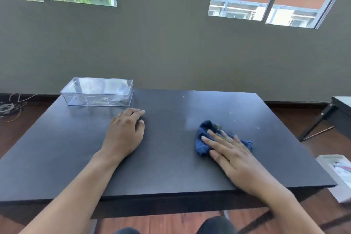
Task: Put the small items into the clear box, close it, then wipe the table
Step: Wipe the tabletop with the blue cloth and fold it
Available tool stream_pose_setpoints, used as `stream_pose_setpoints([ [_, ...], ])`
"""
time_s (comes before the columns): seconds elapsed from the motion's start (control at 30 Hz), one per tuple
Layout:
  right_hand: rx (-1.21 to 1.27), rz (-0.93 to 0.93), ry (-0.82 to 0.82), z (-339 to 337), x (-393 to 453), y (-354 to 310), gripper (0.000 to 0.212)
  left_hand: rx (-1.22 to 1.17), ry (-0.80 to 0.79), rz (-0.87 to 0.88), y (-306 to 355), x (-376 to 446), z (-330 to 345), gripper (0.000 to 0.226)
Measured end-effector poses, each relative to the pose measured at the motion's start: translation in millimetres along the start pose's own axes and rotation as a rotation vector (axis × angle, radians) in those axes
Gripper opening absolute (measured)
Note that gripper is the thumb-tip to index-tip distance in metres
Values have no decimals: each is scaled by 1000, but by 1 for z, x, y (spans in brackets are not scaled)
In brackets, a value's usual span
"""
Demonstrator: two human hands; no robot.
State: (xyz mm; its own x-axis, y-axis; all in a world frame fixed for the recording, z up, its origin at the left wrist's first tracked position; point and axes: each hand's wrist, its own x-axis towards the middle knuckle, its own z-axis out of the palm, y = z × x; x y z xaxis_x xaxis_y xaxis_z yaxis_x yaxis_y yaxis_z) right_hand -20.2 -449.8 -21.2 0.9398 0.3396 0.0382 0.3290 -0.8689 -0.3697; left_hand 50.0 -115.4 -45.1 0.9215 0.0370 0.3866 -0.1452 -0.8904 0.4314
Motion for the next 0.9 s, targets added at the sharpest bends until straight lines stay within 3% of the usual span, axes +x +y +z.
stream_pose_setpoints([
  [0.13,-46,313,92,-24,52,83,44,45,-36,5,-4,0,3,35],
  [0.23,-52,461,92,-32,107,92,49,67,-27,1,1,-1,3,35],
  [0.3,-53,442,73,-25,135,66,51,62,-21,-5,1,-1,2,38],
  [0.4,-55,260,19,3,144,5,50,57,-16,0,0,-1,1,45],
  [0.5,-21,61,13,25,103,-40,49,56,-16,5,-1,-1,0,45],
  [0.63,5,-51,25,19,13,-28,46,65,-30,2,1,-2,1,46],
  [0.73,0,37,61,-4,-28,19,45,76,-36,9,1,-3,1,47],
  [0.9,-40,396,194,-39,-11,122,44,89,-53,1,3,-1,4,45],
])
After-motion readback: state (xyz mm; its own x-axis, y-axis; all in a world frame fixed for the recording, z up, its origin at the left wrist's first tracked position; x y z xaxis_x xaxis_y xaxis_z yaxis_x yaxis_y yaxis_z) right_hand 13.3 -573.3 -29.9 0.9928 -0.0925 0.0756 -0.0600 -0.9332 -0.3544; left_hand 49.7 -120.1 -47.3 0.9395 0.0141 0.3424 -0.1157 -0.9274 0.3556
